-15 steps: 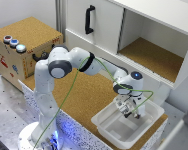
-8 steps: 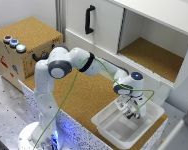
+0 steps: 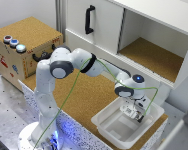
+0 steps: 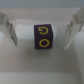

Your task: Go towards the purple block and pick it up

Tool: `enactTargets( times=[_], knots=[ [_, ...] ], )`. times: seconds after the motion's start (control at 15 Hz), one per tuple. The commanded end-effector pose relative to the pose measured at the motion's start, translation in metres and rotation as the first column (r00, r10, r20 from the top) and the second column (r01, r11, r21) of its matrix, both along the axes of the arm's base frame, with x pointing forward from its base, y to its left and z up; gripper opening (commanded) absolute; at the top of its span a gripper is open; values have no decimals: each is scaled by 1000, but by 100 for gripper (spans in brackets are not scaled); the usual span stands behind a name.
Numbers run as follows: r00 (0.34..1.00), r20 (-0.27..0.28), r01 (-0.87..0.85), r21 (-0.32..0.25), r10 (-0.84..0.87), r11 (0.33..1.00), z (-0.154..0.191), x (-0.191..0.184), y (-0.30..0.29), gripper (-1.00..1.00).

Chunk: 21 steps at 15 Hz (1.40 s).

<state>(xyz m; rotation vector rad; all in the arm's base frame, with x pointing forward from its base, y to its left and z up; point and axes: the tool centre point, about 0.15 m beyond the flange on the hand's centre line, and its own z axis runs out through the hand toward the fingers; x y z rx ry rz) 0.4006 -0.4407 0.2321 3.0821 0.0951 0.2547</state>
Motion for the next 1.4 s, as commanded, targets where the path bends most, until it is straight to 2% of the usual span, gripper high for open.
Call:
enactTargets(
  times=[0.0, 0.4, 0.47, 0.67, 0.93, 1.33],
  knots=[
    [995, -27, -93, 144, 98, 985, -26, 44, -27, 100],
    [995, -6, -94, 138, 96, 986, -21, 66, -15, 100],
    [995, -8, -96, 124, 98, 988, -22, 66, -14, -100],
    [994, -13, -105, 103, 107, 989, -22, 60, -12, -100],
    [996, -36, -81, 117, 86, 990, -26, 45, -15, -100],
    [995, -51, -78, 94, 83, 993, -25, 36, -15, -100]
  ],
)
